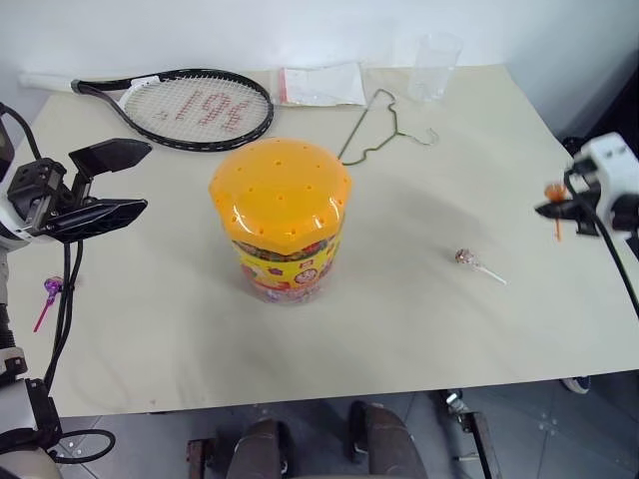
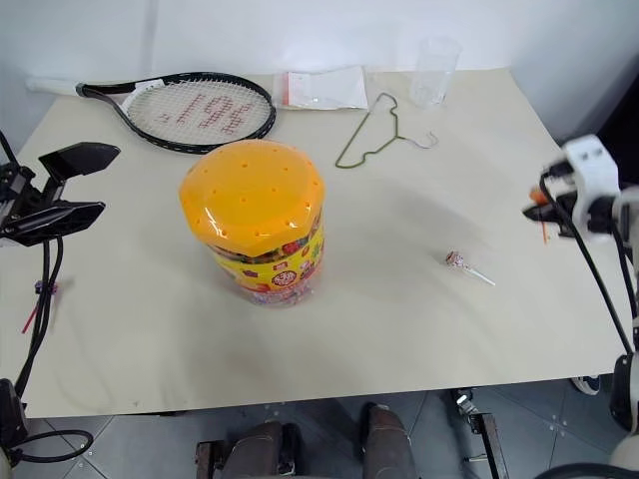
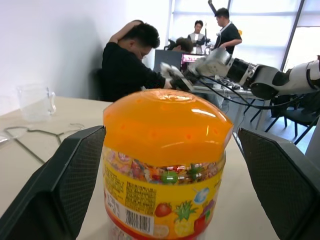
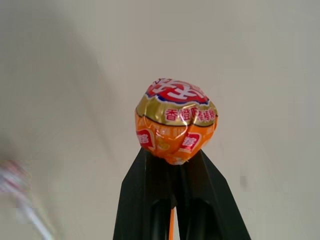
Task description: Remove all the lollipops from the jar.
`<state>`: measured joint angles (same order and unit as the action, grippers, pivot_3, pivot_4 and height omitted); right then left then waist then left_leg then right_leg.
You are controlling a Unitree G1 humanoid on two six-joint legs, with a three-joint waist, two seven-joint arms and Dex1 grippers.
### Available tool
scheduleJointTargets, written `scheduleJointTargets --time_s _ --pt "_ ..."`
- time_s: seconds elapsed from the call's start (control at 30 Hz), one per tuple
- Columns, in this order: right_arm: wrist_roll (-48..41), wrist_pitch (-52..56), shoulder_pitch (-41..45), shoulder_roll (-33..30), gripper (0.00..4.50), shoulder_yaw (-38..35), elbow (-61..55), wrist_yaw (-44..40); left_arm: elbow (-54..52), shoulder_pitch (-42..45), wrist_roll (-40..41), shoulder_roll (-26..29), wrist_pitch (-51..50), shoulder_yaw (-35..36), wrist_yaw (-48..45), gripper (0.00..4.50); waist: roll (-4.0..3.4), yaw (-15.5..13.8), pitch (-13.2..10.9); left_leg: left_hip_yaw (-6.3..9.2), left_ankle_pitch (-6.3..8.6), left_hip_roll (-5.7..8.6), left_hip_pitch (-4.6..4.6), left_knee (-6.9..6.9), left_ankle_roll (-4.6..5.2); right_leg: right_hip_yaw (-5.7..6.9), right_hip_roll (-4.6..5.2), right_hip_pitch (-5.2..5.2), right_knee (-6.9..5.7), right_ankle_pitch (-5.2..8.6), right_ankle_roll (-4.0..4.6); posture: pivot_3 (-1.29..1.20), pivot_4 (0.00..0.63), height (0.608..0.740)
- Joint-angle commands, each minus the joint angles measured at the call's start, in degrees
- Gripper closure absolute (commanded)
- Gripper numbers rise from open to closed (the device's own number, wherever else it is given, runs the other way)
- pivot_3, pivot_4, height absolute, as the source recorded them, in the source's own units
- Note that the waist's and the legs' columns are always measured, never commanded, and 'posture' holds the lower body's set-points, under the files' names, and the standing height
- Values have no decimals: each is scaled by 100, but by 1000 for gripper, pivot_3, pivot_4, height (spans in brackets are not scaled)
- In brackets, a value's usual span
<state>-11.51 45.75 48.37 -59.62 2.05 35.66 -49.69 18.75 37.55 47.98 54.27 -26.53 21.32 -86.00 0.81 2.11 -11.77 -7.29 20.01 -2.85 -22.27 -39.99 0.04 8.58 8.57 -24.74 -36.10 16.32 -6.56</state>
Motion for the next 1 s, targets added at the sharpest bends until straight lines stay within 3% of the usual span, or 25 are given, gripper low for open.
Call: scheduleJointTargets --time_s 0.03,0.07,0.17,0.4,0.53,0.67,0.8,1.0 --pt "191 -517 36 35 4486 -154 631 2 -123 -59 -71 38 97 67 -213 0 -8 12 3 0 0 0 3 0 0 -1 0 0 -2 0 0 0 150 740" --pt "233 -594 34 73 4486 -160 812 24 -138 -86 -95 43 96 81 -162 0 -9 20 3 0 0 0 6 0 0 -2 0 1 -4 0 0 0 150 740" --pt "289 -739 9 122 3705 -193 1059 -23 -196 -200 -129 78 45 165 -13 0 -10 30 3 -1 0 -1 8 0 0 -3 0 2 -4 0 0 0 150 740" --pt "254 -706 -92 80 1286 -355 1029 -93 -187 -380 -312 124 116 273 381 0 -11 2 3 1 0 -1 7 -4 0 -3 0 6 -4 0 0 0 150 740" --pt "1 -346 -538 -101 31 -724 249 -215 -179 -651 -579 245 13 319 826 0 -11 -49 3 4 0 -1 7 -4 0 -2 0 6 -4 0 0 0 150 740" --pt "-457 57 -1160 -287 31 -1292 -1093 -470 -170 -804 -1099 278 237 282 1519 0 -12 -70 3 5 0 0 5 -7 0 -2 1 7 -4 0 -1 0 150 740" --pt "-1348 189 -1997 -91 31 -2376 -2751 -779 -300 -877 -1167 130 214 407 2011 0 -12 -73 4 8 0 -1 7 -7 0 0 0 9 -7 0 -1 0 150 740" --pt "-1987 -358 -2961 295 31 -2529 -4117 -1376 -627 -1320 -892 -80 2 662 2088 0 -1 -82 10 11 0 0 11 -8 0 2 1 19 -2 -2 -3 0 150 740"
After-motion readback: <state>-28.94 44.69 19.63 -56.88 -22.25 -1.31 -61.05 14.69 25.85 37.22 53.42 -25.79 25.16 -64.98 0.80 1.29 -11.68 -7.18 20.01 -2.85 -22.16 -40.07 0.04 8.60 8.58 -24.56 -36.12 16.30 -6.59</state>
